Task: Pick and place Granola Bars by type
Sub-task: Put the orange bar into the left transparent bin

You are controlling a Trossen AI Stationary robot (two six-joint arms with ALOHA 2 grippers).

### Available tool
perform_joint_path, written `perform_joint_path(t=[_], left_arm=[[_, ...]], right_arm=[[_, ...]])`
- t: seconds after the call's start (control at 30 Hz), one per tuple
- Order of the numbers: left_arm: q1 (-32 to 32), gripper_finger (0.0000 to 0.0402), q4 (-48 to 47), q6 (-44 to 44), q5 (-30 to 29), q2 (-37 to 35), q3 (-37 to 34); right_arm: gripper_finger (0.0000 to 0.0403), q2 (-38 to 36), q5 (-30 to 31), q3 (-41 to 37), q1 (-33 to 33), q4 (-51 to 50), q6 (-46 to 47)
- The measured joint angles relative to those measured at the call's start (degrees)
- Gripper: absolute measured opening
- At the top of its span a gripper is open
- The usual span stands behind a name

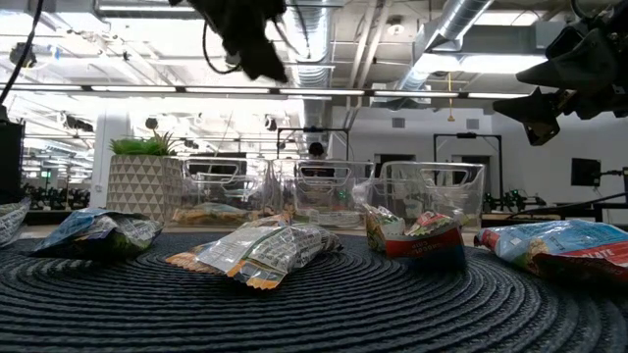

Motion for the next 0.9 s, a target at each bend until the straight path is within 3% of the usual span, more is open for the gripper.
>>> perform_joint_path(t=[0.33, 0.67, 0.9], left_arm=[[-12.71, 0.0160, 2.57, 9.58, -0.59, -0.39, -0.01], [-20.37, 0.0160, -2.29, 30.24, -11.95, -0.37, -0.02], [-23.05, 0.0160, -6.57, 32.09, -15.31, -0.03, 0.00]], right_arm=[[0.0244, 0.00, 0.00, -0.01, 0.00, 0.00, 0.02], [0.0244, 0.00, 0.00, 0.00, 0.00, 0.00, 0.00], [0.0244, 0.00, 0.00, 0.01, 0.00, 0.00, 0.00]])
